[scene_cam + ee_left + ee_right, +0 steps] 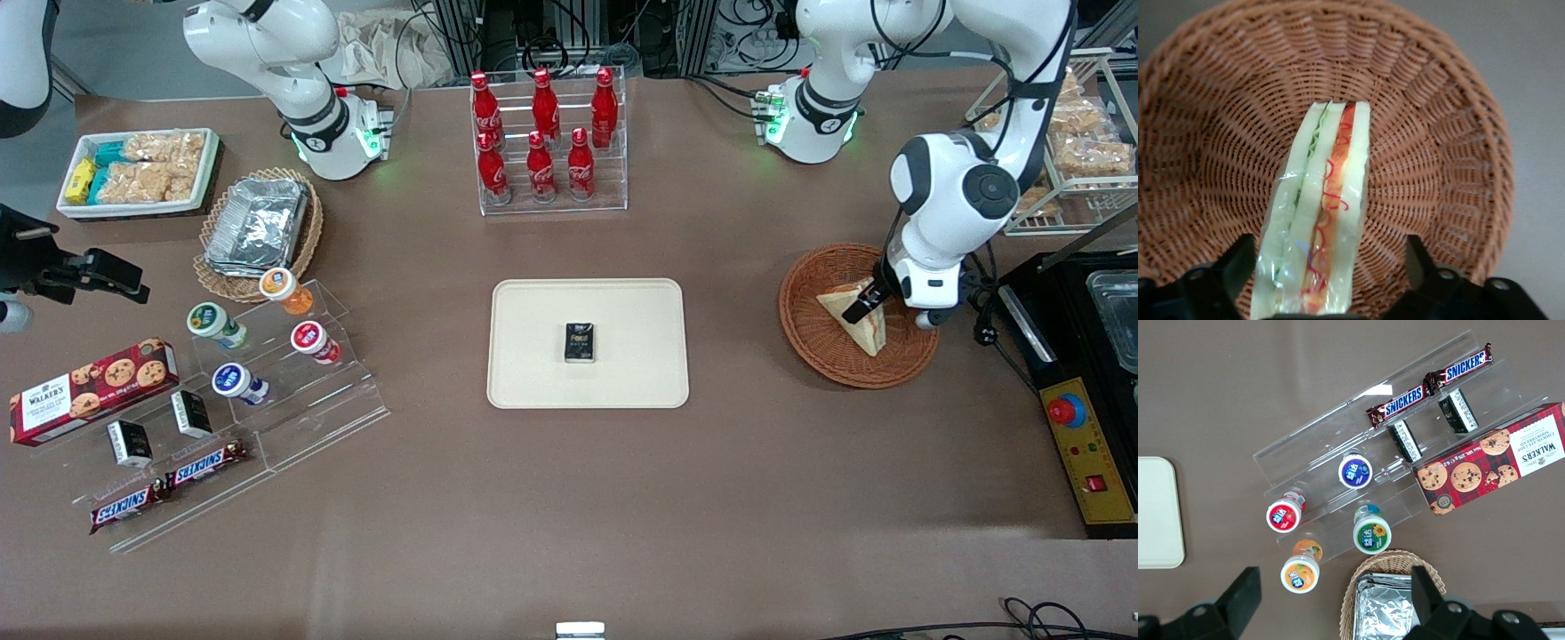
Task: Place sandwich from basket to tray
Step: 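Lower the open left gripper and close it on the sandwich, then lift the sandwich out of the basket with the left gripper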
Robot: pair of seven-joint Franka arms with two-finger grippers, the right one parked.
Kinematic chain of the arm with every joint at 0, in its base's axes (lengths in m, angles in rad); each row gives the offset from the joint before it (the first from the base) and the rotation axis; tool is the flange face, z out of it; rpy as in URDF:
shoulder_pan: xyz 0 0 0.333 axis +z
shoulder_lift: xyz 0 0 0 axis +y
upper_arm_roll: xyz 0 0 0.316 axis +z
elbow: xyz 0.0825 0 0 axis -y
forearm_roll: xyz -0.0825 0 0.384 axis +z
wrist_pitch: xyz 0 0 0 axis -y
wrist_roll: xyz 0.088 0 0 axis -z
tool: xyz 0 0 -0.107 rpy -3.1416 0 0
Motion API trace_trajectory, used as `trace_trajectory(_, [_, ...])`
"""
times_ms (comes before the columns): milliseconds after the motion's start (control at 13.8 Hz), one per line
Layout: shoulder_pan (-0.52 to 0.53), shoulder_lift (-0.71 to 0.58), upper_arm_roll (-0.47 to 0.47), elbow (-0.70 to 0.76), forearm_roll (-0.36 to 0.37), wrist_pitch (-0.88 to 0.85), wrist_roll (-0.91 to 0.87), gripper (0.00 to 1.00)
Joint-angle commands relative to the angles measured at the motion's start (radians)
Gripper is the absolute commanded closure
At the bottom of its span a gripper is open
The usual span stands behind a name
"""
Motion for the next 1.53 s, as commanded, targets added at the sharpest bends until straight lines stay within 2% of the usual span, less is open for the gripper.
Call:
trace_trajectory(0, [-0.003,0.027,-0.003,-0.048,0.014,0.119,-0.021,0.39])
trace_trajectory(73, [-0.003,0.027,-0.003,-0.048,0.014,0.118,-0.019,0.96])
trace_trajectory(145, [-0.001,0.028,-0.003,-0.045,0.014,0.115,-0.019,1.00])
trace_trajectory(655, [-0.009,-0.008,-0.011,-0.027,0.018,0.073,-0.019,1.00])
trace_trajectory(945, [-0.009,-0.162,-0.010,0.069,0.020,-0.228,0.073,1.00])
trace_trajectory(1164, [-0.012,-0.197,-0.016,0.255,0.021,-0.493,0.106,1.00])
trace_trajectory(1455, [-0.014,-0.171,-0.107,0.635,0.043,-0.871,0.135,1.00])
